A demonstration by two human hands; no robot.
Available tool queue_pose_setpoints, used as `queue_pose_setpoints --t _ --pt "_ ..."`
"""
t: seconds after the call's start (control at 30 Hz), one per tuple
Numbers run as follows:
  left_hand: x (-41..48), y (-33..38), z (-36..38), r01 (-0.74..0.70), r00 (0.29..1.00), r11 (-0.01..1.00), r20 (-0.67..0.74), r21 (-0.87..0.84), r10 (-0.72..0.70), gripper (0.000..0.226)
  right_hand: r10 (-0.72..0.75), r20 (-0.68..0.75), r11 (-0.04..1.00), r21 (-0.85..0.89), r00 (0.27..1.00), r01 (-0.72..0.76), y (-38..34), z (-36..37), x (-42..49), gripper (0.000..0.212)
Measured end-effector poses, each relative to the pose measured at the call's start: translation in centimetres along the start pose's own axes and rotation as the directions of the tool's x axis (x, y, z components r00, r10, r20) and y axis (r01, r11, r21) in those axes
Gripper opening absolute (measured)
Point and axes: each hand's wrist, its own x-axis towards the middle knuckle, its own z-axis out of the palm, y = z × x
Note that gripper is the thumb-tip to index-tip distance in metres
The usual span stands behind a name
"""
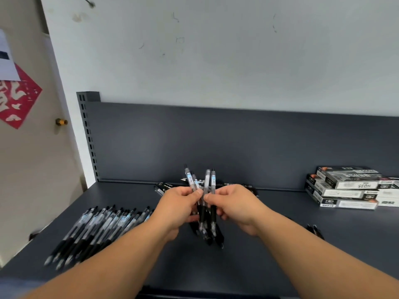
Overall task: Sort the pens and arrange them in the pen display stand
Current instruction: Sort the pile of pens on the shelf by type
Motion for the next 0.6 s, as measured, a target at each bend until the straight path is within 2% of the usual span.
queue_pose_setpoints --t 0.1,0.2,0.33,0.47,0.6 --pt "-1.0 0.0 -2.5 0.009 1.000 0.999 -0.013 0.033 -0.009 0.027 -0.009 0.087 1.000 0.010 0.996 0.008 -0.7 2.2 0.1 0.017" --pt "-1.9 0.5 -5.3 0.017 0.999 0.999 -0.041 0.051 -0.015 0.027 -0.007 0.161 1.000 0.011 0.987 0.005 -1.5 4.8 0.6 0.026" --pt "-2.9 1.1 -9.5 0.024 0.993 0.977 -0.115 0.214 0.001 0.034 0.001 0.269 0.991 0.127 0.963 -0.036 -3.5 8.7 1.2 0.012" --pt "-3.7 2.1 -13.9 0.128 0.969 0.850 -0.245 0.510 0.002 0.035 0.056 0.378 0.970 0.197 0.924 -0.140 -4.9 12.4 1.9 0.018" --pt "-4.1 2.5 -16.5 0.238 0.957 0.682 -0.288 0.692 -0.042 0.038 0.111 0.433 0.980 0.100 0.895 -0.171 -5.0 15.4 2.3 0.019"
